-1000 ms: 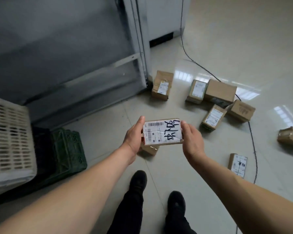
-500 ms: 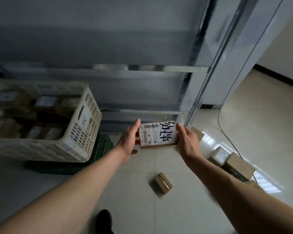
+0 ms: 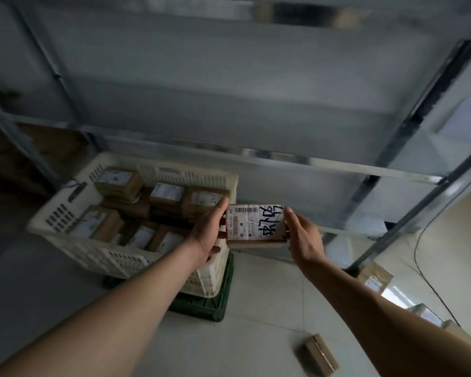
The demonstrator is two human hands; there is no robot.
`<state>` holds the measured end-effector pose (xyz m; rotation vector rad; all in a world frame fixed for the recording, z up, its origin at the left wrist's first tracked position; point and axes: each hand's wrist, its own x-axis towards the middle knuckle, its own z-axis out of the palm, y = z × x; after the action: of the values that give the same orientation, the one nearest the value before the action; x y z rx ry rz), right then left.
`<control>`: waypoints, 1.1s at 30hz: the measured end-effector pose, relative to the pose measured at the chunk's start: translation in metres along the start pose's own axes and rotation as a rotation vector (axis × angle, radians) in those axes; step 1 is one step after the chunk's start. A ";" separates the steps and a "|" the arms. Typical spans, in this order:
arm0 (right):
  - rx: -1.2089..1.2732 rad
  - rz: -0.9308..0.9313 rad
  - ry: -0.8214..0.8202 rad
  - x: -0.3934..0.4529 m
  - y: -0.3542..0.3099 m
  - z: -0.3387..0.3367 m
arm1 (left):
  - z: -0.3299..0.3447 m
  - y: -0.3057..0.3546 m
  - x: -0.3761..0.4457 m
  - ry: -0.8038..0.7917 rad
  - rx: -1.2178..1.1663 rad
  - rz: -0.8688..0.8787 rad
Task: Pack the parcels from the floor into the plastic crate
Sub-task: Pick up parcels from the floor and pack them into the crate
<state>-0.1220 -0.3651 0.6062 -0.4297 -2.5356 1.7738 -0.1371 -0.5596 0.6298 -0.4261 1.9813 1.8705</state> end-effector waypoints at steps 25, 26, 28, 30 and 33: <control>-0.123 -0.036 -0.379 0.185 -0.072 0.258 | -0.214 0.029 0.162 0.244 -0.107 -0.212; -0.134 -0.037 -0.387 0.190 -0.075 0.267 | -0.221 0.028 0.169 0.245 -0.123 -0.228; -0.161 -0.027 -0.395 0.200 -0.080 0.285 | -0.236 0.024 0.183 0.242 -0.141 -0.246; -0.214 -0.027 -0.408 0.207 -0.083 0.305 | -0.252 0.021 0.198 0.234 -0.147 -0.257; -0.235 0.016 -0.434 0.220 -0.084 0.339 | -0.280 0.010 0.224 0.218 -0.149 -0.287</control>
<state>-0.4094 -0.6518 0.5320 -0.0673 -3.0557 1.7380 -0.3580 -0.8289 0.5443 -0.9414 1.7986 1.8560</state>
